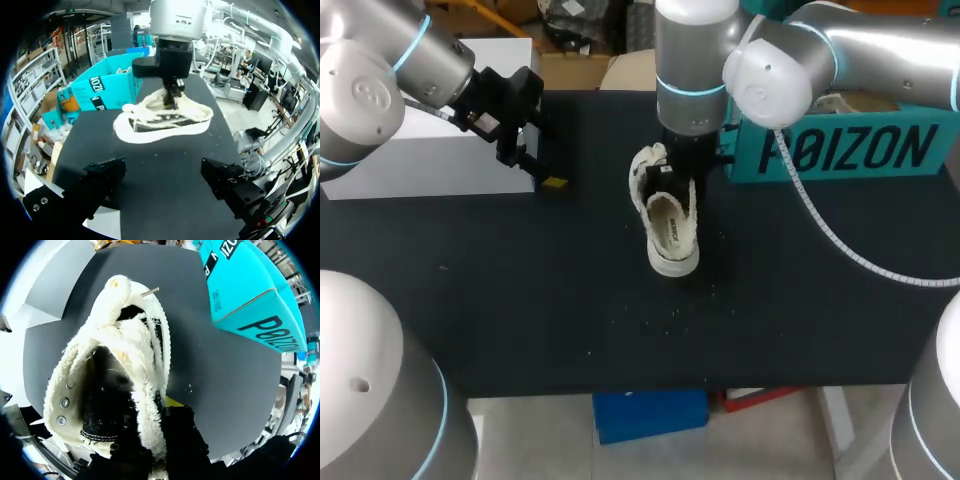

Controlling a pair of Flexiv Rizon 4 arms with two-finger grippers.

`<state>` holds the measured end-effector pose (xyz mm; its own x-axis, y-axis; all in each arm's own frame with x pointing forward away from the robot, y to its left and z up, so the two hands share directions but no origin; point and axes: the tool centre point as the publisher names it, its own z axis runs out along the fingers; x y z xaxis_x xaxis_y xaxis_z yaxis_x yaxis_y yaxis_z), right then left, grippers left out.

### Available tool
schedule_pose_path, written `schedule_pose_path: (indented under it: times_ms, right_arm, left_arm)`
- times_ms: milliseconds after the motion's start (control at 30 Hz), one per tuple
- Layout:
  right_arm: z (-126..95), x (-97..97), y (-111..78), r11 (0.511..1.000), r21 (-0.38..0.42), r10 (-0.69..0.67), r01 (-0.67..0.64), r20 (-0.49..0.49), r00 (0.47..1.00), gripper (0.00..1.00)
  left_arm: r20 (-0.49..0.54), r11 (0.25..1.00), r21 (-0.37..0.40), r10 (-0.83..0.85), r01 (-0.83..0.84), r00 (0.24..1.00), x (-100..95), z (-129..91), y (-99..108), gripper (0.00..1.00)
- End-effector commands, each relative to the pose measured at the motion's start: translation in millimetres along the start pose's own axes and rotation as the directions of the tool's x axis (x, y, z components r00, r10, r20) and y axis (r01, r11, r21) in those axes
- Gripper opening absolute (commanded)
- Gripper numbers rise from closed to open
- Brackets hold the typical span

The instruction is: Take the shoe out of the shoebox, open the shoe tongue, remove and reinsert the insole, then place the shoe into the shoebox

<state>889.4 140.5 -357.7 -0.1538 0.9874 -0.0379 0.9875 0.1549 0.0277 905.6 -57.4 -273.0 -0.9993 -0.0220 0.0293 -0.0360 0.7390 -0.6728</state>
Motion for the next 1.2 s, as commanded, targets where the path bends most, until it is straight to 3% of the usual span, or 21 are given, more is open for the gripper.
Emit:
schedule_pose_path:
  times_ms: [33,133,233,333,367,400,433,467,600,633,1100,1200]
  right_arm:
    - [-60.5,-31.1,-7.6,0.990,-0.037,-0.140,0.138,-0.038,0.989,0.00]
    - [-94.9,-48.3,-4.4,0.906,-0.001,-0.423,0.423,-0.019,0.906,0.00]
    - [-131.5,-70.0,-1.5,0.740,0.053,-0.670,0.671,-0.027,0.742,0.00]
    - [-162.7,-91.2,2.8,0.473,0.201,-0.868,0.858,-0.060,0.493,0.00]
    - [-174.3,-98.4,6.8,0.336,0.271,-0.924,0.902,-0.090,0.371,0.00]
    - [-181.6,-100.8,10.5,0.268,0.307,-0.946,0.913,-0.097,0.310,0.00]
    - [-189.5,-104.8,14.5,0.145,0.379,-0.971,0.914,-0.124,0.206,0.00]
    - [-199.3,-113.3,19.3,0.138,0.456,-0.975,0.879,-0.094,0.201,0.00]
    - [-199.3,-113.3,19.3,0.019,0.490,-0.987,0.871,-0.132,0.096,0.00]
    - [-199.3,-113.3,19.3,0.014,0.492,-0.987,0.870,-0.134,0.091,0.00]
    - [-199.3,-113.3,19.3,0.014,0.492,-0.987,0.870,-0.134,0.091,0.00]
    - [-197.4,-132.1,30.8,0.031,0.514,-0.988,0.857,-0.113,0.104,0.00]
  left_arm:
    - [0.004,1.000,-0.002,0.000,0.000,1.000,0.5,1.6,0.2,1.00]
    - [0.004,1.000,-0.002,0.000,0.000,1.000,0.5,1.6,0.2,1.00]
    - [0.004,1.000,-0.002,0.000,0.000,1.000,0.5,1.6,0.2,1.00]
    - [0.004,1.000,-0.002,0.000,0.000,1.000,0.5,1.6,0.2,1.00]
    - [0.004,1.000,-0.002,0.000,0.000,1.000,0.5,1.6,0.2,1.00]
    - [0.004,1.000,-0.002,0.000,0.000,1.000,0.5,1.6,0.2,1.00]
    - [0.004,1.000,-0.002,0.000,0.000,1.000,0.5,1.6,0.2,1.00]
    - [0.004,1.000,-0.002,0.000,0.000,1.000,0.5,1.6,0.2,1.00]
    - [0.004,1.000,-0.002,0.000,0.000,1.000,0.5,1.6,0.2,1.00]
    - [0.004,1.000,-0.002,0.000,0.000,1.000,0.5,1.6,0.2,1.00]
    - [0.004,1.000,-0.002,0.000,0.000,1.000,0.5,1.6,0.2,1.00]
    - [0.004,1.000,-0.002,0.000,0.000,1.000,0.5,1.6,0.2,1.00]
